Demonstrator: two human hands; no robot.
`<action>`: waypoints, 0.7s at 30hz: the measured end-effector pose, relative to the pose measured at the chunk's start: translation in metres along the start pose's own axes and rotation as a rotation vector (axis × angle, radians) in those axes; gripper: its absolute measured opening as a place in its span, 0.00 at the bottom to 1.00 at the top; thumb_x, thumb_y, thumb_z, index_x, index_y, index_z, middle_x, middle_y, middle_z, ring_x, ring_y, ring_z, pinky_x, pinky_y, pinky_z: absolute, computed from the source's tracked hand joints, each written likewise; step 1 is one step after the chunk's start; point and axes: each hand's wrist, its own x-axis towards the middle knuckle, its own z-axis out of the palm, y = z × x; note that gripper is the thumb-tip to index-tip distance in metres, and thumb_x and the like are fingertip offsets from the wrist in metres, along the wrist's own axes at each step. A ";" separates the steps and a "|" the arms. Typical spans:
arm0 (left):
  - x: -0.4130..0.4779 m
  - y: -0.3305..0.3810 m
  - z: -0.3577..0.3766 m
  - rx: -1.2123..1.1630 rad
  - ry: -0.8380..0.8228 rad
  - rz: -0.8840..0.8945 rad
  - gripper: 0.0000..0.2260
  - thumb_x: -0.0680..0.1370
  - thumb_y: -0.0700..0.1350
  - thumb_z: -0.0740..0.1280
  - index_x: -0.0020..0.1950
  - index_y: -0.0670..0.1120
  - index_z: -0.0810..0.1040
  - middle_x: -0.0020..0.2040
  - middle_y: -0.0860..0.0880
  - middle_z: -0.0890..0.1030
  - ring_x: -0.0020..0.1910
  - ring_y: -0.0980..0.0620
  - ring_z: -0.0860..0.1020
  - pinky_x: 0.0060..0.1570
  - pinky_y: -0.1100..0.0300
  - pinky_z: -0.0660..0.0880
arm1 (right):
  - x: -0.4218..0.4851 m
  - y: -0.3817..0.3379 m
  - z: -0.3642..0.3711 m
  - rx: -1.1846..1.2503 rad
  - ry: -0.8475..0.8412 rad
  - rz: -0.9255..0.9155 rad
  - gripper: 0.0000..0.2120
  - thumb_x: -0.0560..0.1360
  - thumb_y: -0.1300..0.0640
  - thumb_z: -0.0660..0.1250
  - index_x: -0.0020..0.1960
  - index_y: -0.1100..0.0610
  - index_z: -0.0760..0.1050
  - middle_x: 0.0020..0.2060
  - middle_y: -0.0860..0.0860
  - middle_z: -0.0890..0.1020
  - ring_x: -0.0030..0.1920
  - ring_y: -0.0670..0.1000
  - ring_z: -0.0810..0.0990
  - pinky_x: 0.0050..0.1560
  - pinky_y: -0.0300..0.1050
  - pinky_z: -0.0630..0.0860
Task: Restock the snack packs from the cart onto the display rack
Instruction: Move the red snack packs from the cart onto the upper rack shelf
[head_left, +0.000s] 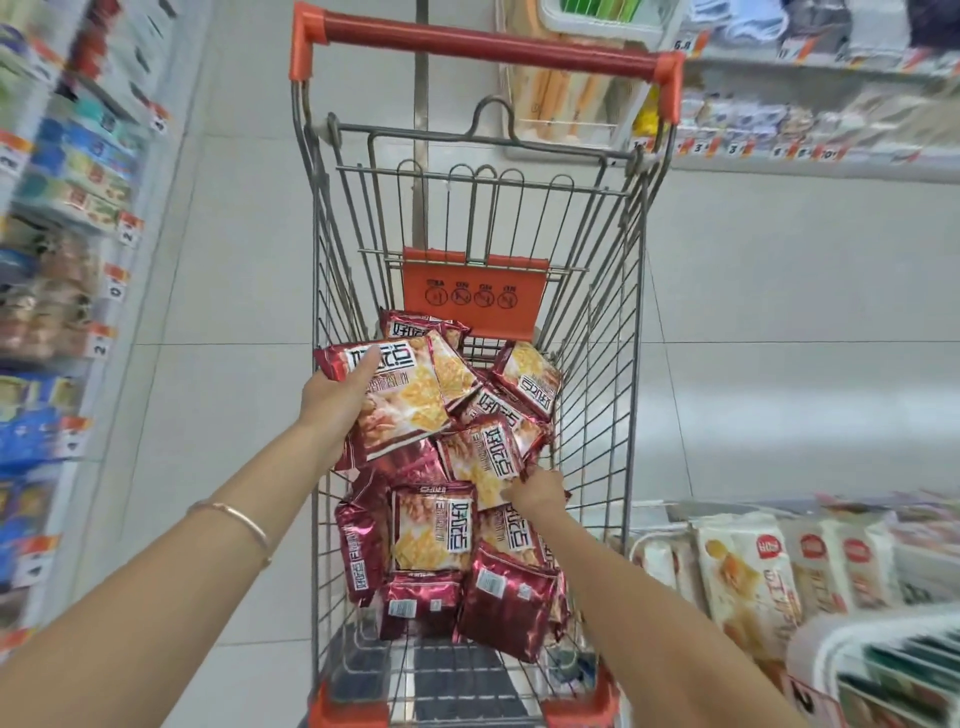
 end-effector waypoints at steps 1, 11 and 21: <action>-0.001 0.002 0.000 -0.013 0.006 -0.003 0.24 0.76 0.62 0.68 0.64 0.47 0.74 0.61 0.44 0.79 0.61 0.42 0.77 0.65 0.46 0.74 | 0.003 0.003 -0.003 0.056 0.003 -0.040 0.29 0.75 0.50 0.74 0.69 0.61 0.70 0.65 0.58 0.71 0.52 0.55 0.79 0.55 0.48 0.78; -0.046 0.055 0.005 0.003 0.073 0.165 0.29 0.75 0.64 0.70 0.68 0.46 0.74 0.63 0.47 0.79 0.64 0.43 0.77 0.68 0.46 0.71 | -0.119 -0.029 -0.158 0.948 -0.038 -0.466 0.07 0.80 0.62 0.62 0.56 0.60 0.76 0.43 0.53 0.85 0.45 0.55 0.82 0.51 0.50 0.78; -0.141 0.135 0.001 0.190 -0.769 -0.011 0.38 0.73 0.74 0.55 0.48 0.37 0.76 0.36 0.42 0.83 0.33 0.49 0.82 0.47 0.51 0.74 | -0.232 -0.058 -0.178 1.116 -0.040 -0.441 0.20 0.83 0.43 0.55 0.59 0.58 0.76 0.43 0.54 0.86 0.37 0.53 0.86 0.41 0.46 0.82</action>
